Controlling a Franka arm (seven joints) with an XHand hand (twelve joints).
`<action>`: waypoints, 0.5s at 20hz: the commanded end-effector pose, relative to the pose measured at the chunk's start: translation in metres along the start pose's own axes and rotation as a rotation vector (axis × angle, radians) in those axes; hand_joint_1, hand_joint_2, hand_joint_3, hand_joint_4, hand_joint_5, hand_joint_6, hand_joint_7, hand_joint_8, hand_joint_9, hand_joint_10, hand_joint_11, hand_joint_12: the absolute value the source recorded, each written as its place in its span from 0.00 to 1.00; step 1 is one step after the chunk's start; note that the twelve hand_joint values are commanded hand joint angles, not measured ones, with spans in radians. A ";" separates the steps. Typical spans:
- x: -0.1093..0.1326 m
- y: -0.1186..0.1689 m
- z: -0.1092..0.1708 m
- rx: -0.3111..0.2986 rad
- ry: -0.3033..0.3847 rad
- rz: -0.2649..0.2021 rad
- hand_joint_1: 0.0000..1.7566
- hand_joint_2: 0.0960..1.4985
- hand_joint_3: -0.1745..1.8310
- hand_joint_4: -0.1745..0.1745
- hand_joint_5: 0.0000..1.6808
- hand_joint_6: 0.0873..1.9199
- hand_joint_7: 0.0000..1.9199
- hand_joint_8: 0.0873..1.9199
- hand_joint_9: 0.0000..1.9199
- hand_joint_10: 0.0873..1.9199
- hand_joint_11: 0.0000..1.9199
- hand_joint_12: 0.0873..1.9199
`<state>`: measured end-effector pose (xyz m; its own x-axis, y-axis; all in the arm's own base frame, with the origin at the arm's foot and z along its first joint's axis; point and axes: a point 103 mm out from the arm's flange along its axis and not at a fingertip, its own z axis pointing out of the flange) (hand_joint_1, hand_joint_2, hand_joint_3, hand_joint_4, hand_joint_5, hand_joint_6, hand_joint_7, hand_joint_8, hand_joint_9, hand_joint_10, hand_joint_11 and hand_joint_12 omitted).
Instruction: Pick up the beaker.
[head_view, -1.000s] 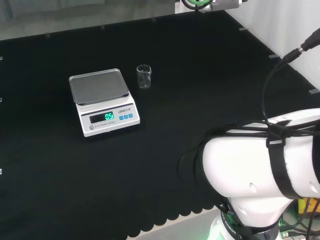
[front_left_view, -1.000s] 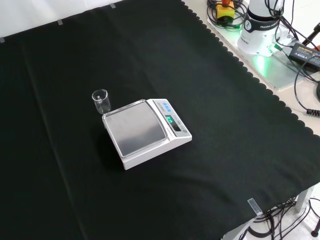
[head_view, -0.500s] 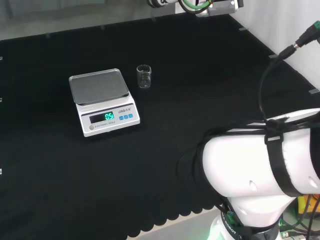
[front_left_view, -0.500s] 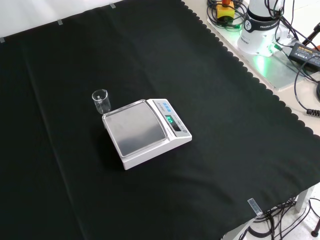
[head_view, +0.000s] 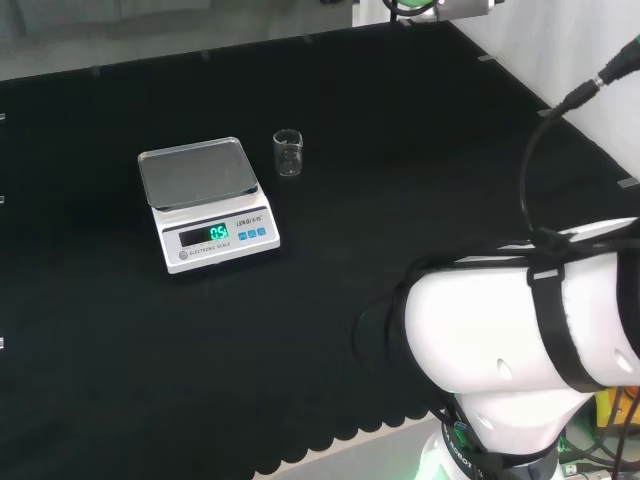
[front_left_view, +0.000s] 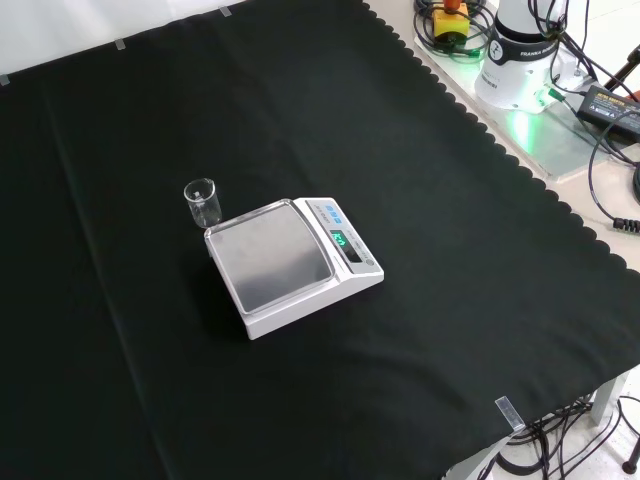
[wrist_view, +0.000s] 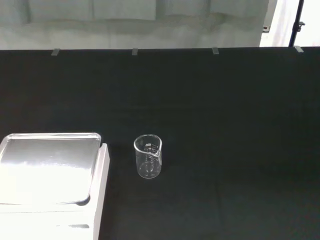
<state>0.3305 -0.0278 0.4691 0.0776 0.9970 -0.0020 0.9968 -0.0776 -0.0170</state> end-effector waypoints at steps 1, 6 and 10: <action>-0.018 0.054 0.037 0.056 -0.018 -0.028 0.26 0.53 0.29 0.19 0.14 0.00 0.00 0.38 0.06 0.42 0.19 0.68; -0.019 0.084 0.055 0.078 -0.009 -0.041 0.26 0.54 0.28 0.20 0.14 0.00 0.00 0.37 0.07 0.43 0.16 0.70; -0.020 0.106 0.070 0.099 -0.006 -0.051 0.26 0.54 0.27 0.20 0.14 0.00 0.00 0.36 0.01 0.42 0.15 0.71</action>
<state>0.3907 -0.0451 0.4167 0.0495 0.9987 -0.0082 0.9919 -0.0501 -0.1167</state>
